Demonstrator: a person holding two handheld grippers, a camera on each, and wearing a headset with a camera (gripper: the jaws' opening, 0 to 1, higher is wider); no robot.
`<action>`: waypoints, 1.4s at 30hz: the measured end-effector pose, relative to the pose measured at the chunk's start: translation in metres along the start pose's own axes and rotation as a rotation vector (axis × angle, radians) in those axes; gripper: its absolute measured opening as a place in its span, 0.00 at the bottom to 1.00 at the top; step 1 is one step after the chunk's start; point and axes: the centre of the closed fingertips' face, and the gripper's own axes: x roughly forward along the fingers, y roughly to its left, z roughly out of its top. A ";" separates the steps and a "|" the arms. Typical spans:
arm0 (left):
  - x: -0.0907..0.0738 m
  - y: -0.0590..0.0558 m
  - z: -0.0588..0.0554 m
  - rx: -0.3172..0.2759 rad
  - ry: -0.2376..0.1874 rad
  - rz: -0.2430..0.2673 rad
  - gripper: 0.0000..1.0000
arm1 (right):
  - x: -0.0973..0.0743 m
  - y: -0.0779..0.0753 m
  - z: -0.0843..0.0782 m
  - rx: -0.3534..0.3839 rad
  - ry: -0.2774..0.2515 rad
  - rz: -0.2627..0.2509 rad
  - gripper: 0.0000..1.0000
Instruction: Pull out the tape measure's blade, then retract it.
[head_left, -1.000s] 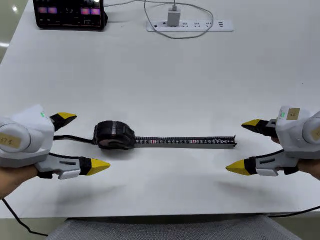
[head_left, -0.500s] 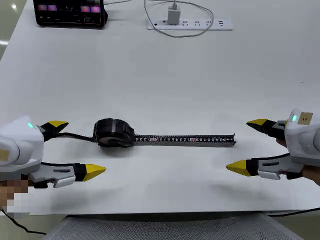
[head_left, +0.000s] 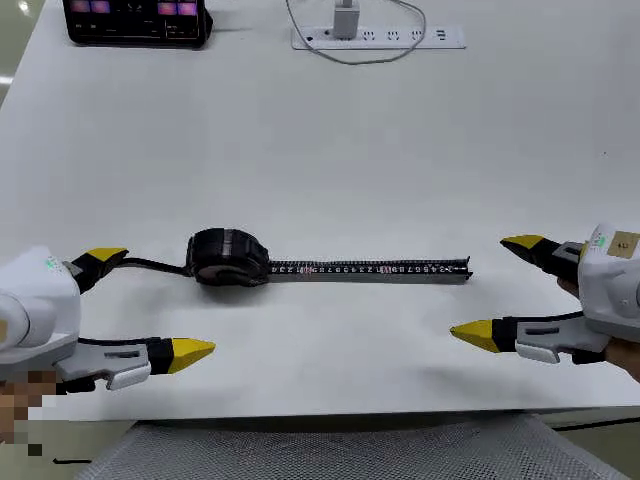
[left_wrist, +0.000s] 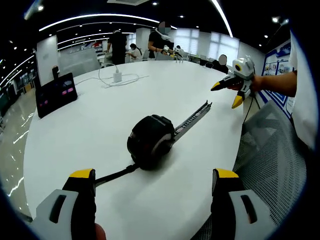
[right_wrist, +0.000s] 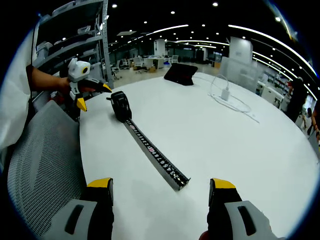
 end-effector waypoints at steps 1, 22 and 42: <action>0.000 0.000 -0.001 0.001 0.002 0.002 0.94 | -0.001 0.001 0.000 0.007 -0.004 0.000 0.77; -0.015 -0.004 -0.012 -0.022 -0.031 0.077 0.99 | 0.000 0.016 -0.011 0.085 -0.041 -0.008 0.83; -0.024 -0.006 -0.015 -0.060 -0.058 0.094 0.99 | -0.006 0.023 -0.018 0.111 -0.049 -0.015 0.84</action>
